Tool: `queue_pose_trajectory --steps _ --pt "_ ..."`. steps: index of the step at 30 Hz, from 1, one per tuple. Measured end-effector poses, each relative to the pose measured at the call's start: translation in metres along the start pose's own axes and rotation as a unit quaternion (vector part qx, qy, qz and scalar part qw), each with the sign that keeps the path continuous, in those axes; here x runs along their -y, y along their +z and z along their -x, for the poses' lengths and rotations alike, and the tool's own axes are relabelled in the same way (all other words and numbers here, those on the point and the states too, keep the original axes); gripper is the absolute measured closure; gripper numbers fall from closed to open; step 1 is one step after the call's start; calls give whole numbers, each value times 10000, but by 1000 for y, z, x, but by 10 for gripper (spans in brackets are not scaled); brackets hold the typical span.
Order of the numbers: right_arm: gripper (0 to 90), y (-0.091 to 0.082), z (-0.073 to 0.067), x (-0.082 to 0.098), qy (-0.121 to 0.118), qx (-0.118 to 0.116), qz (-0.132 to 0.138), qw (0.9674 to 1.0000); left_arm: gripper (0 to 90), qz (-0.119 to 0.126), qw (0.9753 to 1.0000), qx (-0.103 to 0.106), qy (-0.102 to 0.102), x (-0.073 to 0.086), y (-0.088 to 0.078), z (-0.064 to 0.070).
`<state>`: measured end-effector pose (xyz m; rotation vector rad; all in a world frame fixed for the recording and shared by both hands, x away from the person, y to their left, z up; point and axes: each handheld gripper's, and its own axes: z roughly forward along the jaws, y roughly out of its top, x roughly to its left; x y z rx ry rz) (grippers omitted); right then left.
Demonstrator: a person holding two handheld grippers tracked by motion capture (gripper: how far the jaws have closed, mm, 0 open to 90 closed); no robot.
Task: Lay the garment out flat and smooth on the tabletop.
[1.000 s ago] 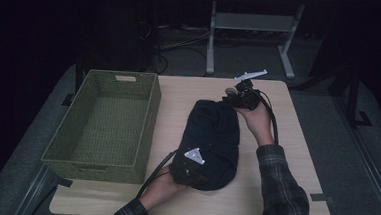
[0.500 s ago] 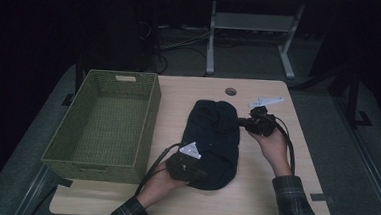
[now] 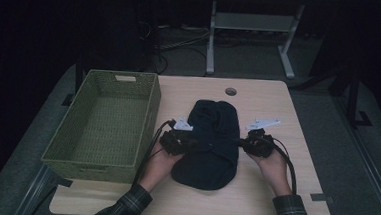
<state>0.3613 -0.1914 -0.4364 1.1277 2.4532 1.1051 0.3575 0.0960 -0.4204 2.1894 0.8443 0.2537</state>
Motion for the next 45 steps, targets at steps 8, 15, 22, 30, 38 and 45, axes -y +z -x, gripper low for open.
queue_pose_trajectory --steps 8,15,22,30,38,45 --pt "900 7 -5 16 21 -27 -233 9997 900 -236 9988 -398 -180 4 24 -17" --pt "900 14 -10 20 -30 -55 -441 9990 900 -594 9970 -441 -217 16 37 -22" --pt "900 17 -9 22 -78 49 -555 9984 900 -583 9977 -262 -224 18 35 -18" --pt "900 8 -3 30 42 158 -550 9984 900 -631 9977 194 -122 23 32 -7" --pt "900 0 -6 37 57 178 -553 9983 900 -668 9969 390 107 28 28 5" --pt "900 -12 -16 50 -10 185 -569 9982 900 -713 9952 643 189 32 25 18"
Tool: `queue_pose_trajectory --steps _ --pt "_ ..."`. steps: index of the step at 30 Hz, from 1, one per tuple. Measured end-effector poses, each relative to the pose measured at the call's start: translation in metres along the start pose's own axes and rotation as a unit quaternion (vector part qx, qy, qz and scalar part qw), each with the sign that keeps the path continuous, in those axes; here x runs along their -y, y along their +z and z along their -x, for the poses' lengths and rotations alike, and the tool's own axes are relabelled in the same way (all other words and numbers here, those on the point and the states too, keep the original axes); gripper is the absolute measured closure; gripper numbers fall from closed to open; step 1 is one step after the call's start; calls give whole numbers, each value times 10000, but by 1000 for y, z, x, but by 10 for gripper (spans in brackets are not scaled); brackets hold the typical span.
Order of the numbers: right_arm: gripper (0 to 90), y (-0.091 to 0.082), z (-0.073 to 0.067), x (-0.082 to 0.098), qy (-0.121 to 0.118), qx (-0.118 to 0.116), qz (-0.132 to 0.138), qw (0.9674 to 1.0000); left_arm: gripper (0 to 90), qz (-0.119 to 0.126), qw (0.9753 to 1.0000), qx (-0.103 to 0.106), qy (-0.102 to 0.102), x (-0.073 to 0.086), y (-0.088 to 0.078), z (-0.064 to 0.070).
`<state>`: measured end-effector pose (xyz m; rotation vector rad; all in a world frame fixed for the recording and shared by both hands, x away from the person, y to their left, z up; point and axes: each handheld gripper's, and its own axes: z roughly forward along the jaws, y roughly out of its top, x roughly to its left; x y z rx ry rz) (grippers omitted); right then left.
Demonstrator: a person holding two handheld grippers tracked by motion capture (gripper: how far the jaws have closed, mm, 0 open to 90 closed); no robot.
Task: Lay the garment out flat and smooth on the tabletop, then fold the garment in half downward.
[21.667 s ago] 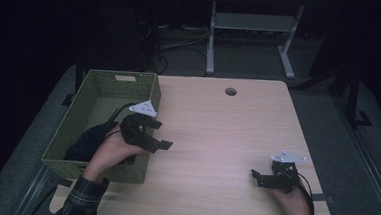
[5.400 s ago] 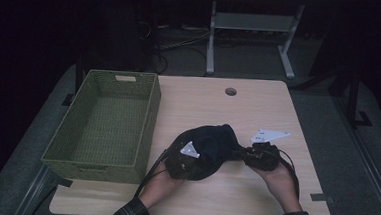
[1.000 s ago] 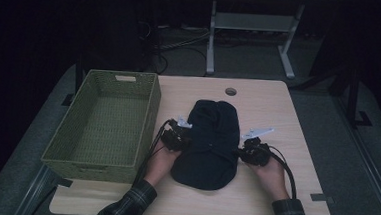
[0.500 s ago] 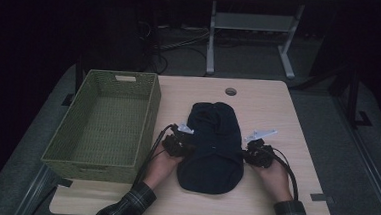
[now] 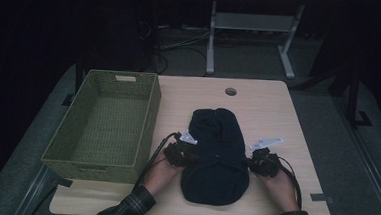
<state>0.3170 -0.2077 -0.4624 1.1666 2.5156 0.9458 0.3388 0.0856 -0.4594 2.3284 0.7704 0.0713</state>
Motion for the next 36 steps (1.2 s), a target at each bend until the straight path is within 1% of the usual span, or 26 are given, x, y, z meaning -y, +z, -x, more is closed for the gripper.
queue_pose_trajectory --steps 1,3,4,5,7,8,12,13,15,16,18,20,23,26,27,29,31,34,36 --pt "900 -1 -1 2 13 -7 0 10000 900 16 10000 15 8 1 0 3" --pt "900 -5 -2 6 26 -28 -22 10000 900 -29 9999 71 117 1 0 8" --pt "900 -7 -2 9 3 -22 -3 10000 900 -8 9999 75 111 2 0 11" --pt "900 -8 -3 11 22 -34 8 10000 900 -39 9998 107 171 2 0 13" --pt "900 -12 -5 16 50 -48 -2 10000 900 -32 9997 153 185 4 0 17" --pt "900 -13 -6 17 56 -54 6 10000 900 -67 9995 177 237 4 0 19" --pt "900 -19 -11 25 22 -64 4 10000 900 -78 9993 227 288 6 -1 26" --pt "900 -20 -12 26 11 -68 14 10000 900 -65 9993 242 273 7 -1 27" --pt "900 -23 -14 30 34 -87 8 10000 900 -78 9992 278 281 7 -1 30" --pt "900 -24 -14 31 28 -97 24 9999 900 -103 9990 290 322 8 -1 31" --pt "900 -25 -15 34 32 -102 28 9999 900 -91 9990 301 318 9 -1 34" --pt "900 -27 -15 35 72 -136 37 9999 900 -94 9989 321 326 9 -1 35" --pt "899 -27 -14 36 93 -185 56 9998 900 -70 9990 372 243 9 -1 33" --pt "853 -28 -13 35 82 -211 87 9997 887 -102 9988 437 196 8 -3 30" --pt "844 -28 -13 35 93 -214 105 9997 869 -89 9989 436 168 8 -4 29" --pt "821 -29 -12 35 123 -209 146 9996 829 -84 9989 415 176 6 -7 27" --pt "787 -30 -11 34 129 -225 208 9994 774 54 9992 390 105 4 -10 24" --pt "727 -33 -10 33 140 -222 312 9992 685 152 9994 301 26 -1 -16 19" --pt "694 -35 -9 31 145 -225 357 9990 649 256 9993 255 -58 -6 -21 14"
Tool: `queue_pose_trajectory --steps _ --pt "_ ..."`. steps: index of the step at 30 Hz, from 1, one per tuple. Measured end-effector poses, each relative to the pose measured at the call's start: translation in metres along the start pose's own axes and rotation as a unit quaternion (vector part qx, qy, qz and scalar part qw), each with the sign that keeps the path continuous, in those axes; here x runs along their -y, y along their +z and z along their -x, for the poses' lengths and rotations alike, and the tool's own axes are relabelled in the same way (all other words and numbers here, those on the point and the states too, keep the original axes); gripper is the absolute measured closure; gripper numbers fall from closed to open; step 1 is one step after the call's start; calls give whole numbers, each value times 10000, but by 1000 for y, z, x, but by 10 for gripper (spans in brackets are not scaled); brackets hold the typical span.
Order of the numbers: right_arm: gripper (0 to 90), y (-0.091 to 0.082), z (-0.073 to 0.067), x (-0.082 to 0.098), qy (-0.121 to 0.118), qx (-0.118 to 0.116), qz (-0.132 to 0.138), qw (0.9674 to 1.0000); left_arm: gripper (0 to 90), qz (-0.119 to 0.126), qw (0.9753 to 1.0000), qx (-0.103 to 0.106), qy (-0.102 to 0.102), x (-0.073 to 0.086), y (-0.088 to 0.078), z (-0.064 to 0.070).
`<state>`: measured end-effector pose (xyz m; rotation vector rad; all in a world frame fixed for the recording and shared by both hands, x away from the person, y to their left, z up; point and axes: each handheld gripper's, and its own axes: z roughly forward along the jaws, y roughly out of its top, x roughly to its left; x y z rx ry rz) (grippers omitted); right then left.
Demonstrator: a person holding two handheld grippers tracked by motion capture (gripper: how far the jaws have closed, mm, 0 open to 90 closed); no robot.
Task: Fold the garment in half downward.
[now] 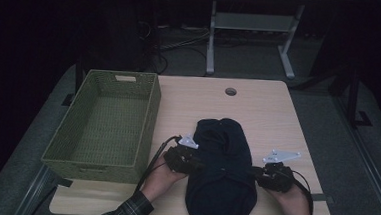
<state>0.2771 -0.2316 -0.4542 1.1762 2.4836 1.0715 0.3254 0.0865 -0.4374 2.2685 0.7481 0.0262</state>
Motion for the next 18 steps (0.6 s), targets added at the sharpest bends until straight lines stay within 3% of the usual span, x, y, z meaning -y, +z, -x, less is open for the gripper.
queue_pose_trajectory --steps 7,10,18 --pt "586 2 11 -17 14 -5 77 10000 522 131 9993 -335 -84 -13 -9 -18" --pt "564 4 15 -25 -14 24 96 10000 459 69 9986 -524 -84 -18 -7 -22" --pt "533 8 29 -47 -26 124 242 9996 401 223 9964 -801 -187 -35 -10 -37"
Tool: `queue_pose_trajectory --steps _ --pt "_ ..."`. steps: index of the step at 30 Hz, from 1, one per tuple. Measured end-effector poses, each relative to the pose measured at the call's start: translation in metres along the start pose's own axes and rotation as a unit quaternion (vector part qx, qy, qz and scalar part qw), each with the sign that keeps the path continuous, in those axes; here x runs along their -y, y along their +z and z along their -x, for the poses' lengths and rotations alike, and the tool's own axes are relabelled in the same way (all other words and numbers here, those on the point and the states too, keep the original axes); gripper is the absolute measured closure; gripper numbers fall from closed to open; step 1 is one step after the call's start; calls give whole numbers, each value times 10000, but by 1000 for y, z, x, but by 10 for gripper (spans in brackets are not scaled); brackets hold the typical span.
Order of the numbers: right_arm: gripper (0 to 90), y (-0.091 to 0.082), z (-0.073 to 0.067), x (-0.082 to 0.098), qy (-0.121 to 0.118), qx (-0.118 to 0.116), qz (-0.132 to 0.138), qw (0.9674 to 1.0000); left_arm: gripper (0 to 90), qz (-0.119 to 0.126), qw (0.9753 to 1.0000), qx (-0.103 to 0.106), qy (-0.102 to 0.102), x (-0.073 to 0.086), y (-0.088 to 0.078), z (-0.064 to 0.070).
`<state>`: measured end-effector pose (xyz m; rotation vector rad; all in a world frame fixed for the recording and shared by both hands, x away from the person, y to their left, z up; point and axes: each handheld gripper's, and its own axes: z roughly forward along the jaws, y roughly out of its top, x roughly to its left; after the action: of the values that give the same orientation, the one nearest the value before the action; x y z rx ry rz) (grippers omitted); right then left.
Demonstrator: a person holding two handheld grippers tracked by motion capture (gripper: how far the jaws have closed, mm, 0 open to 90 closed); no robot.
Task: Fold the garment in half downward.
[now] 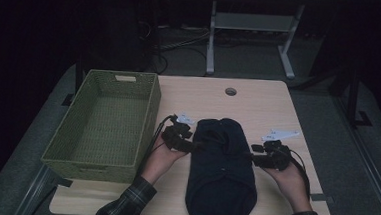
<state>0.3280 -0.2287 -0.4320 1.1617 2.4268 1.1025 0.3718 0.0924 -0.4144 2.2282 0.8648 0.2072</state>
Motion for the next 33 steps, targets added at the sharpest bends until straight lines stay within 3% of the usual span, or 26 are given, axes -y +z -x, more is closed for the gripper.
queue_pose_trajectory --steps 10,16,24,33 --pt "537 10 22 -28 57 -14 87 9999 387 170 9992 -305 -182 -17 7 -22" --pt "539 18 30 -42 76 0 88 9999 397 281 9975 -453 -459 -25 18 -38" --pt "539 32 41 -56 132 -2 101 9999 407 120 9968 -535 -587 -33 40 -58" --pt "540 50 58 -67 274 16 40 9996 424 -49 9972 -435 -607 -32 65 -66"
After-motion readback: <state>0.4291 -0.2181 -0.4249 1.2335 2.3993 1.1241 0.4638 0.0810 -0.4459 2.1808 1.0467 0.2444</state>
